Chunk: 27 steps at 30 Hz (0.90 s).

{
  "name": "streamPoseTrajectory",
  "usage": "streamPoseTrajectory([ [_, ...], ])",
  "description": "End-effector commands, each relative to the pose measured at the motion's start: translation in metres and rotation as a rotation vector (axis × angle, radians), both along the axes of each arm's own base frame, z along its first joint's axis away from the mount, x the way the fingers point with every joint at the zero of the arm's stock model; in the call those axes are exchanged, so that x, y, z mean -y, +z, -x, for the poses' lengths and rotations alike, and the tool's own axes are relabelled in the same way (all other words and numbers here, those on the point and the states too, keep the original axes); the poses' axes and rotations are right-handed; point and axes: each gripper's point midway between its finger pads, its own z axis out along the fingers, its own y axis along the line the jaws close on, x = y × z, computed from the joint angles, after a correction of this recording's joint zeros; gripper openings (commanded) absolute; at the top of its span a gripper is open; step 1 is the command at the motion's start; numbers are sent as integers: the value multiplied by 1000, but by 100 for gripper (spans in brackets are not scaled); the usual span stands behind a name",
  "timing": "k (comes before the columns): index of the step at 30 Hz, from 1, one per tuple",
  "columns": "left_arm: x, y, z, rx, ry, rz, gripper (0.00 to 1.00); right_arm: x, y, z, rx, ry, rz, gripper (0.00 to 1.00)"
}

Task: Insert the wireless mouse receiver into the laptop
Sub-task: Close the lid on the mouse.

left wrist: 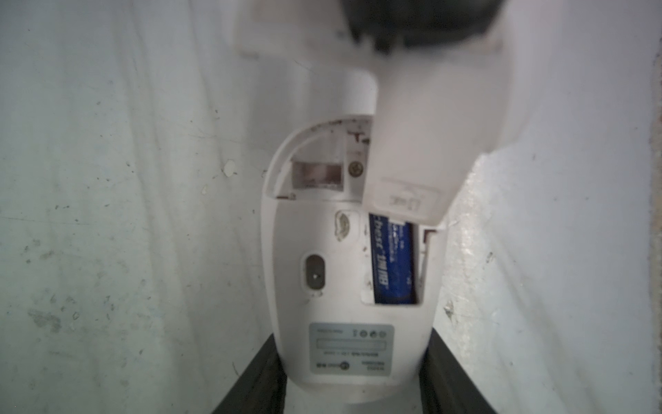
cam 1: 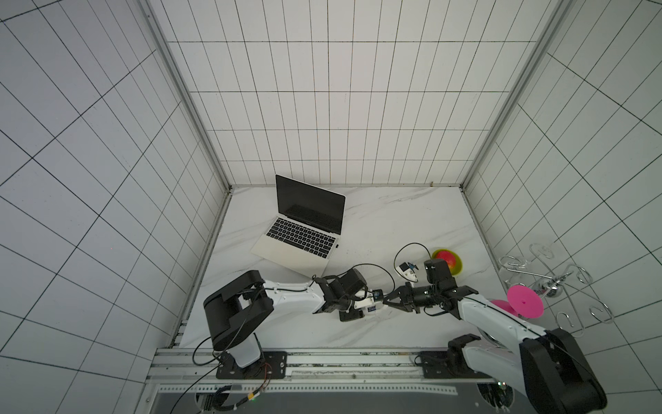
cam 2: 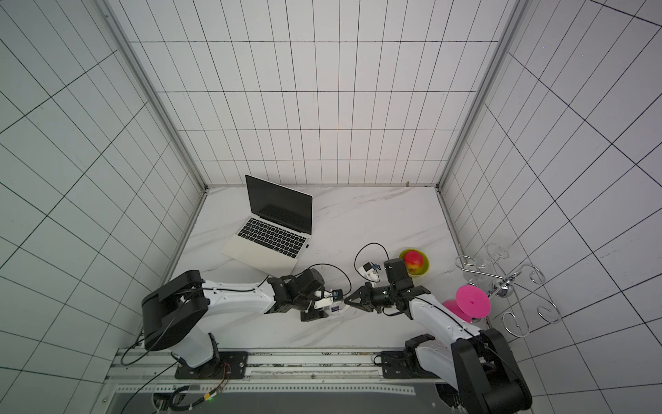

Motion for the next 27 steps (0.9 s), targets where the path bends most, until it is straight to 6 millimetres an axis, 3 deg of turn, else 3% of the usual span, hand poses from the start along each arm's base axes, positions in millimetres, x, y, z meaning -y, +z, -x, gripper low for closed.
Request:
streamPoseTrajectory([
  [1,-1,-9,4,-8,-20,-10,40,0,1,-1,18,34,-3,0],
  [27,1,-13,5,-29,-23,-31,37,-2,-10,-11,24,60,49,3],
])
